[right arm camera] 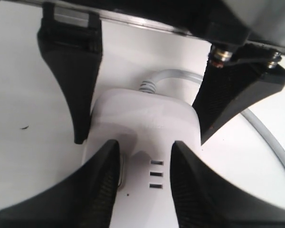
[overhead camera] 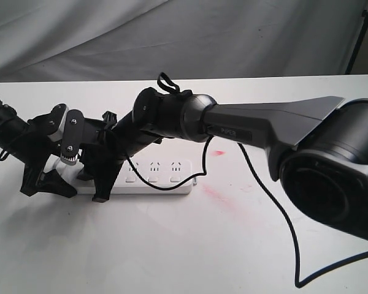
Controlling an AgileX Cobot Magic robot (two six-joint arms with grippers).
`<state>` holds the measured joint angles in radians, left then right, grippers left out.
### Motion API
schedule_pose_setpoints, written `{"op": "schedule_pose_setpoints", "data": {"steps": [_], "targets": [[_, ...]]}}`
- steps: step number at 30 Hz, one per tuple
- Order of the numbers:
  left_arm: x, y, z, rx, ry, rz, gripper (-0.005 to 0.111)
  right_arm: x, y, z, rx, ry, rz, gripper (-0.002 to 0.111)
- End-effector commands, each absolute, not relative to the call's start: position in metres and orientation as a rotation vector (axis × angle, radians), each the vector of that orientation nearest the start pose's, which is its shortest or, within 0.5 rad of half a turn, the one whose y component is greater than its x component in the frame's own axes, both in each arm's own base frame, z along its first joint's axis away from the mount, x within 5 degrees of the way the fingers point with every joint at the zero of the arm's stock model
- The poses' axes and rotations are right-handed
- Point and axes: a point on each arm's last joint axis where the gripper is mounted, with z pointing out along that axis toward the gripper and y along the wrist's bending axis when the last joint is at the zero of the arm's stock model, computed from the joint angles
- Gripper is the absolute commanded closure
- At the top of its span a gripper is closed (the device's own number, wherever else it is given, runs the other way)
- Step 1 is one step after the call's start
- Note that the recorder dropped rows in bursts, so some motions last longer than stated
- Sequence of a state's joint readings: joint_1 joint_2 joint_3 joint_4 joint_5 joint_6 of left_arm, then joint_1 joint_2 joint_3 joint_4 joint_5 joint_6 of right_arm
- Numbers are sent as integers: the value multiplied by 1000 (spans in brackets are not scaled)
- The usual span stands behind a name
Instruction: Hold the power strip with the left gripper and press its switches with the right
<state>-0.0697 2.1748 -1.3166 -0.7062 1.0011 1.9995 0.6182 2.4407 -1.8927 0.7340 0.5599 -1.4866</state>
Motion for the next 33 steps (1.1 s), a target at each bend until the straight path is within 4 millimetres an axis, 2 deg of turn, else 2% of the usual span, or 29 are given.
{"op": "schedule_pose_setpoints", "data": {"steps": [1, 16, 18, 25, 27, 33], "targets": [[379, -76, 99, -2447, -2341, 800, 41, 407, 330, 96, -1817, 1709, 341, 74], [379, -76, 99, -2447, -2341, 800, 41, 405, 328, 84, -1867, 1719, 342, 74], [379, -76, 99, -2447, -2341, 800, 41, 405, 329, 91, -1843, 1718, 352, 74], [379, -76, 99, -2447, -2341, 800, 41, 403, 329, 158, -1753, 1657, 370, 74], [379, -76, 99, -2447, -2341, 800, 41, 402, 327, 165, -1761, 1653, 377, 74], [379, -76, 99, -2447, -2341, 800, 41, 406, 312, 164, -1774, 1719, 406, 74]]}}
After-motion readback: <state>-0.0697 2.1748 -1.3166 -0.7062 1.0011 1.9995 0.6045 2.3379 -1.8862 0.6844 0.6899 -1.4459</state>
